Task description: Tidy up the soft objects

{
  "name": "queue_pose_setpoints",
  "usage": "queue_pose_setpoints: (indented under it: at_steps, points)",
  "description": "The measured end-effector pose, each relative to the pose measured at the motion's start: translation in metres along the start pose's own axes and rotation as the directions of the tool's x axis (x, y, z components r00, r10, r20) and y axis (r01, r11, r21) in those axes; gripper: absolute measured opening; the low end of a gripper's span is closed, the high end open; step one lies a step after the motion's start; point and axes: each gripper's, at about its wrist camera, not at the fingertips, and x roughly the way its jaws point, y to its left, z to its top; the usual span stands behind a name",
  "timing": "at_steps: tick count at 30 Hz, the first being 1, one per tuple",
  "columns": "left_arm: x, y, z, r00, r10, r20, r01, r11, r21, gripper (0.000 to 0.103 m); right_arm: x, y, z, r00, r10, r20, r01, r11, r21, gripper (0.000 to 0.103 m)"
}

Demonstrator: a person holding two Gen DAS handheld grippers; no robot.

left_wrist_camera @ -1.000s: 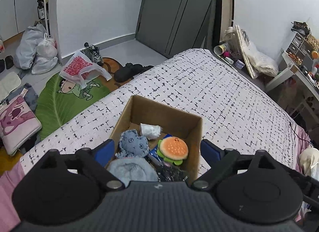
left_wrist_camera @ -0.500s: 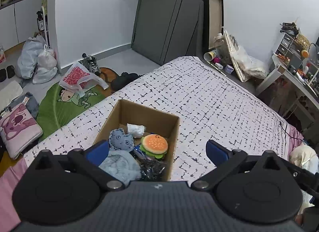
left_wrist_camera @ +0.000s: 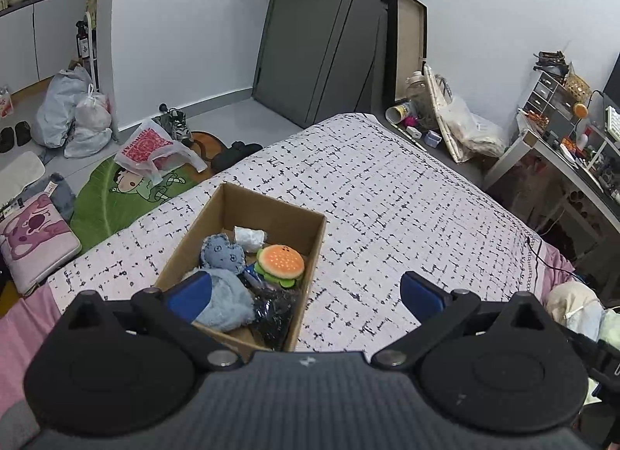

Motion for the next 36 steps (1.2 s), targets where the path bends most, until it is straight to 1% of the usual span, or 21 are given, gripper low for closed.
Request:
queue_pose_setpoints:
  at_steps: [7, 12, 17, 24, 29, 32, 36]
  points:
    - [-0.012, -0.006, -0.011, 1.0, 0.007, 0.0, -0.007, 1.0, 0.021, 0.103, -0.016, -0.012, -0.003, 1.0, -0.01, 0.021, 0.01, 1.0, 0.018, 0.103]
    - [-0.02, -0.008, -0.016, 1.0, 0.004, 0.009, -0.004, 0.999, 0.034, 0.103, -0.022, -0.013, -0.008, 1.0, -0.017, 0.026, 0.017, 1.0, 0.0, 0.103]
    - [-0.028, -0.01, -0.022, 1.0, 0.016, 0.024, -0.018, 0.997, 0.071, 0.103, -0.028, -0.012, -0.014, 0.999, -0.021, 0.039, 0.022, 0.999, -0.025, 0.103]
    - [-0.034, -0.011, -0.031, 1.0, 0.008, 0.025, -0.011, 0.995, 0.098, 0.103, -0.04, -0.017, -0.031, 0.999, -0.018, 0.036, 0.019, 1.0, -0.023, 0.103]
    - [-0.034, -0.014, -0.041, 1.0, 0.004, 0.007, -0.005, 0.991, 0.132, 0.103, -0.051, -0.019, -0.038, 0.999, -0.029, 0.042, 0.029, 0.999, -0.018, 0.103]
    - [-0.035, -0.015, -0.046, 1.0, -0.003, -0.005, 0.004, 0.99, 0.139, 0.103, -0.06, -0.016, -0.039, 0.997, -0.056, 0.051, 0.058, 0.998, -0.026, 0.103]
    - [-0.036, -0.017, -0.053, 1.0, -0.004, -0.029, 0.008, 0.986, 0.165, 0.103, -0.068, -0.017, -0.045, 0.996, -0.09, 0.023, 0.09, 0.996, -0.007, 0.103]
